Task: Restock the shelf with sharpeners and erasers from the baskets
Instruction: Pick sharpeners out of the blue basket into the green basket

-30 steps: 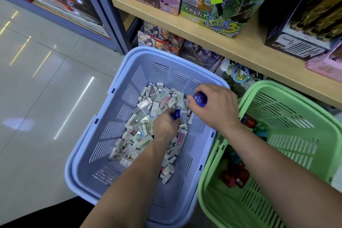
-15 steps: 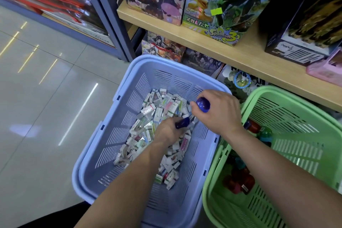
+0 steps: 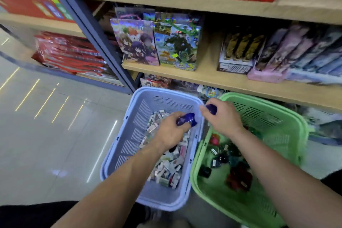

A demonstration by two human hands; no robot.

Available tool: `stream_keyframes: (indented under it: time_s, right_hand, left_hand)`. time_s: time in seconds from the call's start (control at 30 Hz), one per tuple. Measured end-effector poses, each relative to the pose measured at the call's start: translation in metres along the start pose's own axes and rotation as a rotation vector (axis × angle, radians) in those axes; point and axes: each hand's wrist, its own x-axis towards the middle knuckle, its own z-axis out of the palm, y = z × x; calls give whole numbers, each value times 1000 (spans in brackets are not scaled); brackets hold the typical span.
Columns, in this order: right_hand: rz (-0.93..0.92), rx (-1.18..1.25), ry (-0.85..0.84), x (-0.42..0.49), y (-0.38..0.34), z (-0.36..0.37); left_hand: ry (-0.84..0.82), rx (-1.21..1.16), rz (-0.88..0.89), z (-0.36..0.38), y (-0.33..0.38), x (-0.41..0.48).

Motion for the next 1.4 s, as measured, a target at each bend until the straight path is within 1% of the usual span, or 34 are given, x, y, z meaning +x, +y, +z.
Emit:
stream_keyframes:
  time_s: [0.03,0.1,0.17,0.23,0.3,0.4,0.47,0.53,0.6,0.67,0.77,0.87,0.93,1.0,1.07,1.13,1.3,1.4]
  right_hand:
    - [68,-30,4,-7,17,-12]
    - [250,-60,-69,-21,60,-32]
    - [420,21,-133,-39,104,-43]
    - [519,48,-165,-56,141,-46]
    - [552,27,-234,-68,158,-47]
    - [518,33,-301,-76,166,-41]
    - [495,19,-286,-78,166,-40]
    - [479,45,-271,-77,161,-42]
    - [455,84,-234,-73,147,-47]
    - [400,105,-187,-65,131,-50]
    - [265,143,-144,-51,94,-49]
    - [118,169,-148,-41,53,-38]
    - [52,122,-189,-38,32,-25]
    - [-35,12,-208,-33,19,-9]
    - [-115,-116,-211,-24,12,7]
    - [-158,-194,-203,-9,9,24]
    - [-172,-285,-85,13,13,63]
    - [-169,-358,-18,13,16,82]
  left_hand:
    - [-25,23,28,15,10,-2]
    - [-85,45,59,53,25,-5]
    - [-146,86,81,96,32,-7]
    - [-190,156,89,137,29,-5]
    - [-192,256,42,168,21,-2]
    - [-178,287,-69,198,10,5]
    - [-196,277,-101,207,10,9]
    - [-244,307,-72,208,13,11]
    - [-276,398,0,197,20,9]
    - [-288,431,73,175,30,3]
    - [-291,481,182,121,43,-13]
    - [-241,504,175,54,34,-21]
    - [-141,558,86,16,14,-15]
    - [-58,629,-34,-13,-12,-6]
    - [-47,700,-140,-29,-41,5]
    - [-93,768,-195,-35,-69,19]
    - [-114,800,-181,-24,-114,67]
    - [-114,893,-130,-12,-136,104]
